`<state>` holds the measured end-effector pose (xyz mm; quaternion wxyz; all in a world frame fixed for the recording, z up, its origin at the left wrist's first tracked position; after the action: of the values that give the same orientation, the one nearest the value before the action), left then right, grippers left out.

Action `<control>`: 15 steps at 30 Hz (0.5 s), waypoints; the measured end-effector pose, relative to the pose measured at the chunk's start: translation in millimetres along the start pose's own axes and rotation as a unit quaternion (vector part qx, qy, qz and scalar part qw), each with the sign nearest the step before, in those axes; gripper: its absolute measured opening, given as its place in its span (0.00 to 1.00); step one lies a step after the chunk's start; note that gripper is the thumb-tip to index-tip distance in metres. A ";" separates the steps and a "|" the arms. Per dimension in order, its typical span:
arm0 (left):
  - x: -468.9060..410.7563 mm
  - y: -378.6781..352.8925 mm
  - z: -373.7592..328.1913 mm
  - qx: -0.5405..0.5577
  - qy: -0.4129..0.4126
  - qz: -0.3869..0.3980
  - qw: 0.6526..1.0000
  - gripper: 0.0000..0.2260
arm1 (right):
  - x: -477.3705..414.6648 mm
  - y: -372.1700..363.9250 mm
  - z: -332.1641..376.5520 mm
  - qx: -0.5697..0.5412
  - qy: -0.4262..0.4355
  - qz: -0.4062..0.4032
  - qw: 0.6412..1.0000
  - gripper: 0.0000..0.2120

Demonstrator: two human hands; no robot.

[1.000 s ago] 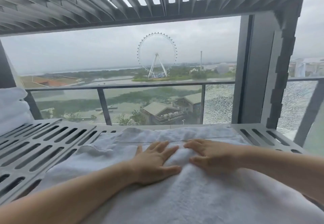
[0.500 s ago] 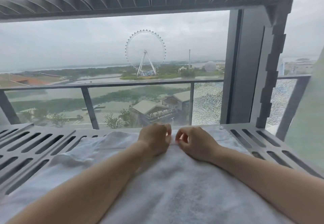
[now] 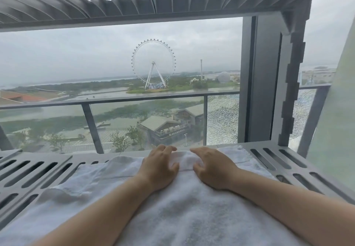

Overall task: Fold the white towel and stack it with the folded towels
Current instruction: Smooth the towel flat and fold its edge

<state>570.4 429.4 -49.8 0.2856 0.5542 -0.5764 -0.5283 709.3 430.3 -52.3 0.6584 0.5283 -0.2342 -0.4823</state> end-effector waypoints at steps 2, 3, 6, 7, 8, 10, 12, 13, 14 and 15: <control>0.0 1.0 -0.9 -0.009 0.000 -0.015 1.000 0.20 | -0.2 -0.8 -0.8 -0.005 0.000 0.001 1.000 0.25; 0.2 1.2 -1.6 -0.016 0.002 -0.018 1.000 0.20 | 0.0 -0.5 -0.6 -0.007 0.000 0.000 1.000 0.25; 0.2 1.5 -2.5 -0.028 0.008 -0.016 0.999 0.18 | -2.1 1.4 1.5 -0.004 0.008 -0.001 1.000 0.26; -0.1 1.4 -1.9 -0.022 0.011 -0.014 1.000 0.17 | -4.3 1.9 1.9 0.003 0.012 0.003 1.000 0.26; 0.1 1.4 -0.9 -0.014 0.013 -0.014 1.000 0.16 | -7.0 2.4 1.9 0.008 0.015 0.005 1.000 0.25; 0.4 2.8 -1.2 -0.008 0.010 -0.016 1.000 0.15 | -10.2 6.2 0.5 0.006 0.012 -0.005 1.000 0.24; 2.4 3.7 -2.8 -0.006 0.004 -0.017 1.000 0.13 | -7.8 9.3 -0.7 -0.006 0.005 -0.027 1.000 0.21; 3.4 4.3 -3.6 -0.005 0.002 -0.019 1.000 0.13 | -5.9 10.4 -0.8 -0.007 0.005 -0.043 0.999 0.19; 4.3 4.8 -4.2 -0.004 0.002 -0.020 1.000 0.12 | -3.5 11.8 -0.9 -0.003 0.007 -0.062 0.998 0.17; 4.6 5.3 -4.7 -0.005 0.003 -0.021 1.000 0.12 | -1.4 13.6 -1.0 0.004 0.009 -0.083 0.997 0.16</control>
<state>571.9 422.8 -44.8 0.2795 0.5663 -0.5610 -0.5353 714.8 431.7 -39.8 0.6158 0.5529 -0.1860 -0.5296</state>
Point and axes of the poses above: each hand's wrist, its own x-axis away from the middle knuckle, its own y-axis out of the back of the hand, z = x × y, the point moved 7 cm from there along -x, towards the middle knuckle, and after that the axes turned 7 degrees about z, right-handed, at the moved point
